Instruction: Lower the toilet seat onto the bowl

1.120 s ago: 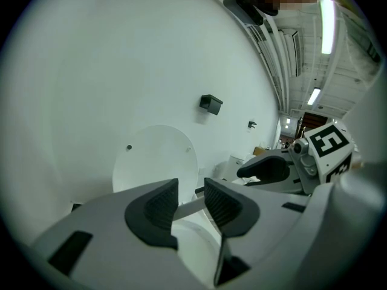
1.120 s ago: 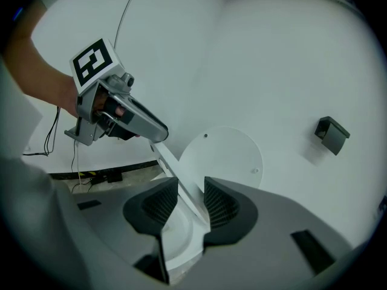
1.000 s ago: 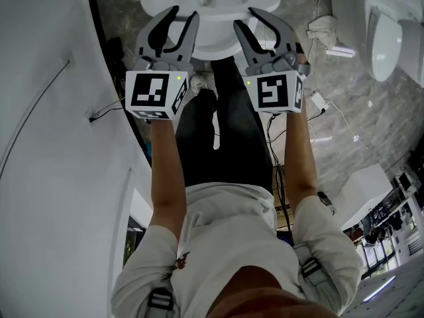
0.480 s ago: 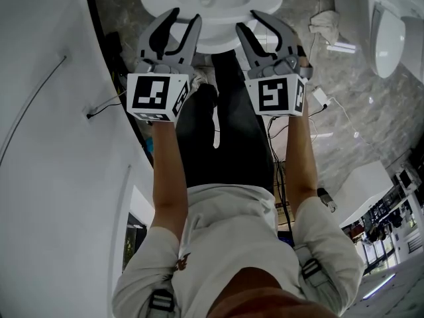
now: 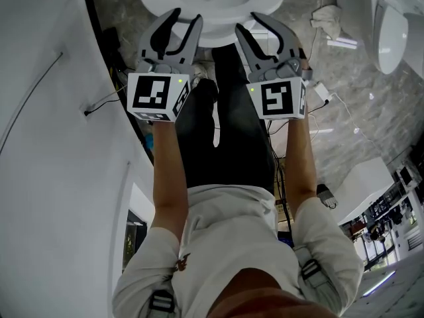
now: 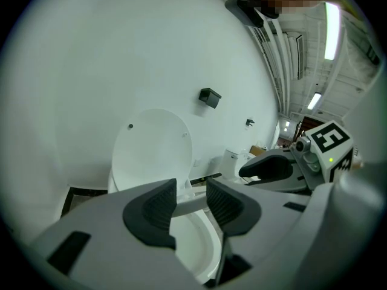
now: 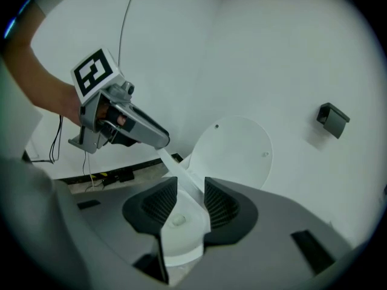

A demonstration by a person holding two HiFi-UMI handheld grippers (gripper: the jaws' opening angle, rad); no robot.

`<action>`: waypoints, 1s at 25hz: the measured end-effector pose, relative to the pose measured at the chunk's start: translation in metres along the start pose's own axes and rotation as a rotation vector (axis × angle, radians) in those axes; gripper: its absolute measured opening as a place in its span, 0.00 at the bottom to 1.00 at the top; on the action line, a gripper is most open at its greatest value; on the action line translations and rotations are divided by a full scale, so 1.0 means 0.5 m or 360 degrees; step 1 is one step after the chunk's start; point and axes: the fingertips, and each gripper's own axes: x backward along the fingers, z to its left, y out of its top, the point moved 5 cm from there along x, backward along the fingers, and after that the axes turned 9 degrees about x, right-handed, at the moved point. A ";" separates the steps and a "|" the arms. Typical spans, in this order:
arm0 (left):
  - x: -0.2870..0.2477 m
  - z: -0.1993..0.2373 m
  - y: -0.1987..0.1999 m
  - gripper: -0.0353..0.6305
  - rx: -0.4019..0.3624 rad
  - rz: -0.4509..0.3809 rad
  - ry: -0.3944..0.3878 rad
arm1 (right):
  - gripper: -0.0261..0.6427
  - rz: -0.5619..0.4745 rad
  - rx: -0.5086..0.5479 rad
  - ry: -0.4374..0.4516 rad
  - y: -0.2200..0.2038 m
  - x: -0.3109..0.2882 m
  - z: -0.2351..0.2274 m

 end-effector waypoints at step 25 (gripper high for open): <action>0.024 0.000 -0.124 0.28 0.0040 0.0153 -0.0022 | 0.14 -0.0054 -0.0246 0.0030 -0.055 -0.009 0.069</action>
